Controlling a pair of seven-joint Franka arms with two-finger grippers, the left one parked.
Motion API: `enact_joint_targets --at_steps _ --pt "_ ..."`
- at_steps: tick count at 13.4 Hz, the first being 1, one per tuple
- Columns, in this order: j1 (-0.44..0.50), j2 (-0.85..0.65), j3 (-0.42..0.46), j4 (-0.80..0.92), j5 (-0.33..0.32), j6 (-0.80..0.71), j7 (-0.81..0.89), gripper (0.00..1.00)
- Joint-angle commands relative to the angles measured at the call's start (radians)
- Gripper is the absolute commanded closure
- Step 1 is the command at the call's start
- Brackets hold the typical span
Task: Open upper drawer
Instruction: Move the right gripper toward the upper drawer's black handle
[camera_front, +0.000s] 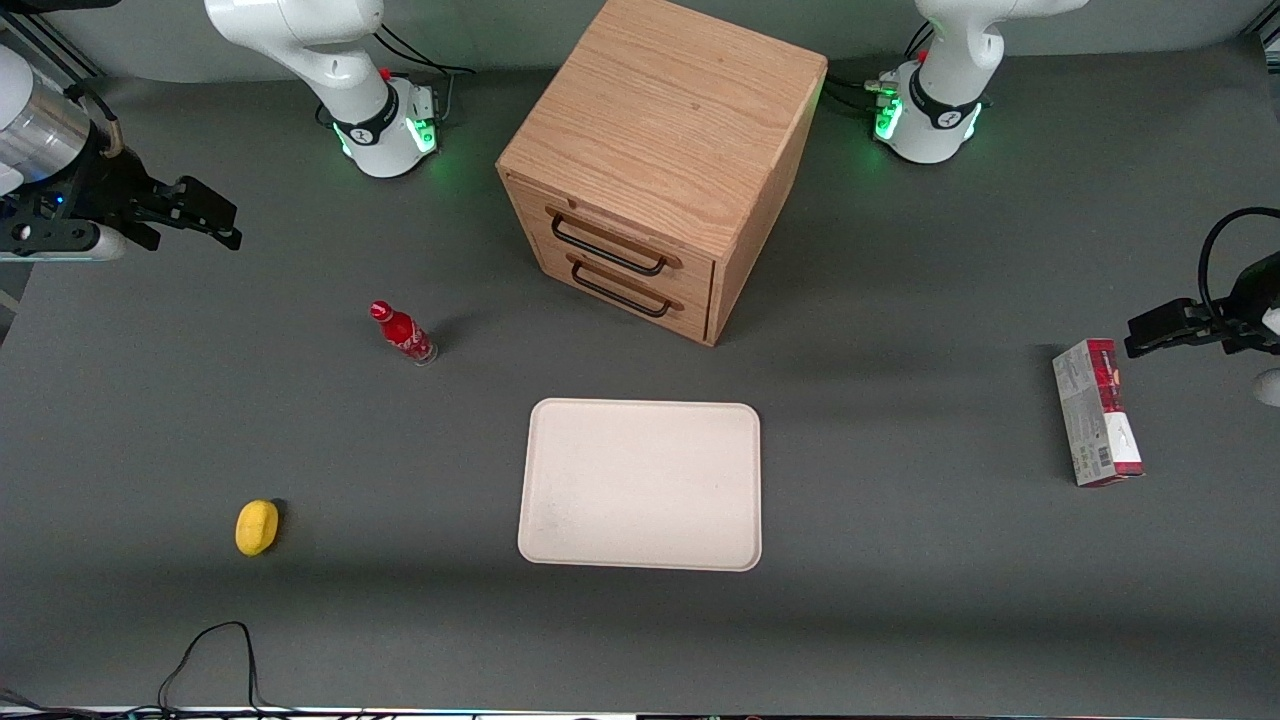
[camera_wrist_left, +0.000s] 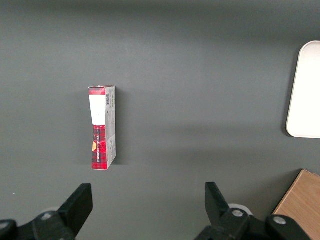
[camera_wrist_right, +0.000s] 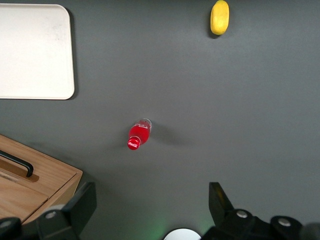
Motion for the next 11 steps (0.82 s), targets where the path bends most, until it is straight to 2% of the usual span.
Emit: enact_joint_targets --at_steps 1,3,8,9,10,11 --pt "0.005 0.032 -0.008 0.041 0.026 -0.004 -0.016 0.0" --pt "0.008 0.092 0.038 0.105 0.029 -0.001 -0.006 0.0" --pt "0.013 0.307 0.398 0.306 0.023 -0.012 -0.025 0.0" --pt "0.015 0.324 0.472 0.335 -0.004 -0.012 -0.074 0.0" --pt "0.015 0.339 0.541 0.354 -0.062 -0.013 -0.169 0.0" --pt "0.015 0.357 0.587 0.368 -0.082 -0.013 -0.265 0.0"
